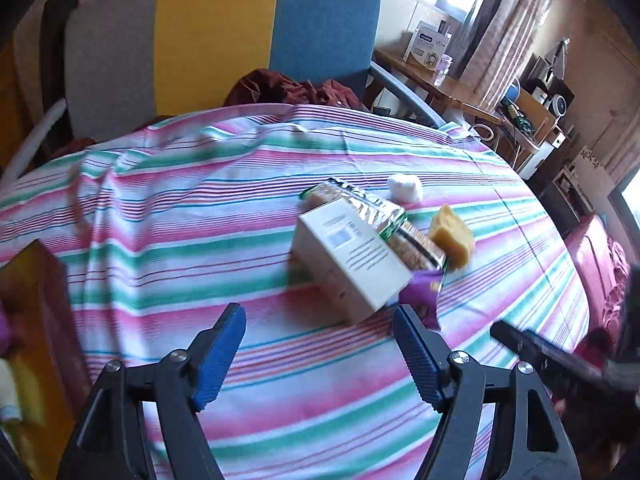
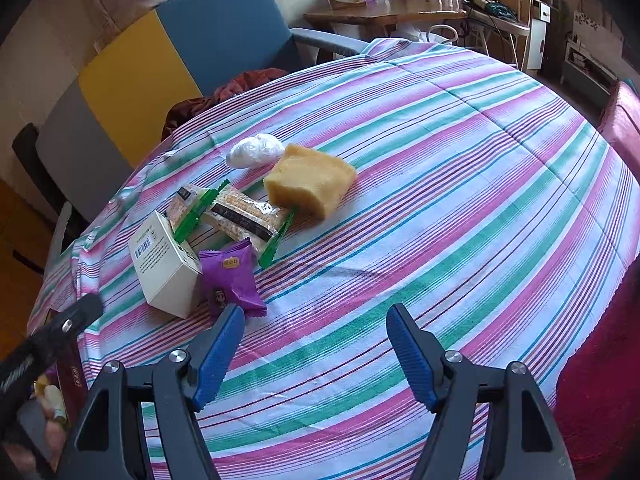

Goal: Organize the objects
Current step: 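Grasp the white printed box with the left tool, then lift the white box with the left tool while the right grasps the cracker packet, then carry the white box into the gold tray and open the left tool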

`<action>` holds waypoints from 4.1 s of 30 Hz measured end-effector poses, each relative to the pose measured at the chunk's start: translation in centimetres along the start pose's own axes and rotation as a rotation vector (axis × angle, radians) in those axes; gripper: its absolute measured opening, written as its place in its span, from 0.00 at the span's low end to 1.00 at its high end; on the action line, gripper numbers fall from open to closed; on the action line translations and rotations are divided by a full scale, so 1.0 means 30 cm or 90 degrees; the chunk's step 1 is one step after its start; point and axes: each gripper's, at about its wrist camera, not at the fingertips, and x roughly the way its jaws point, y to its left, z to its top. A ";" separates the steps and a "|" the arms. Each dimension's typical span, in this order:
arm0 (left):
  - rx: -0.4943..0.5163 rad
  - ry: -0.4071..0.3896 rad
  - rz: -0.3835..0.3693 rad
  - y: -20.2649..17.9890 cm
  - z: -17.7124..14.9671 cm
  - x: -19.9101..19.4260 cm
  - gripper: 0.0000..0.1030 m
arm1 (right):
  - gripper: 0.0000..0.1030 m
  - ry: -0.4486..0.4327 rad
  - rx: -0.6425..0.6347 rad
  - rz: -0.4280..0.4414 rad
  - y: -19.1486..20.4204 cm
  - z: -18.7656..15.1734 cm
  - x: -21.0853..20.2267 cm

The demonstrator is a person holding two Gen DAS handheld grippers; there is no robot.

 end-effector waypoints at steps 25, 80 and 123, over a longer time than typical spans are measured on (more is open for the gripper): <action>-0.018 0.076 0.010 0.008 0.067 0.225 0.51 | 0.73 0.031 0.009 0.015 -0.006 -0.005 0.029; -0.038 -0.051 -0.044 0.312 -0.379 -0.366 0.50 | 0.42 0.144 -0.512 0.018 0.656 -0.110 0.240; -0.300 -0.035 0.248 0.922 -0.626 -0.445 0.50 | 0.43 0.087 -0.534 0.003 0.600 -0.311 0.192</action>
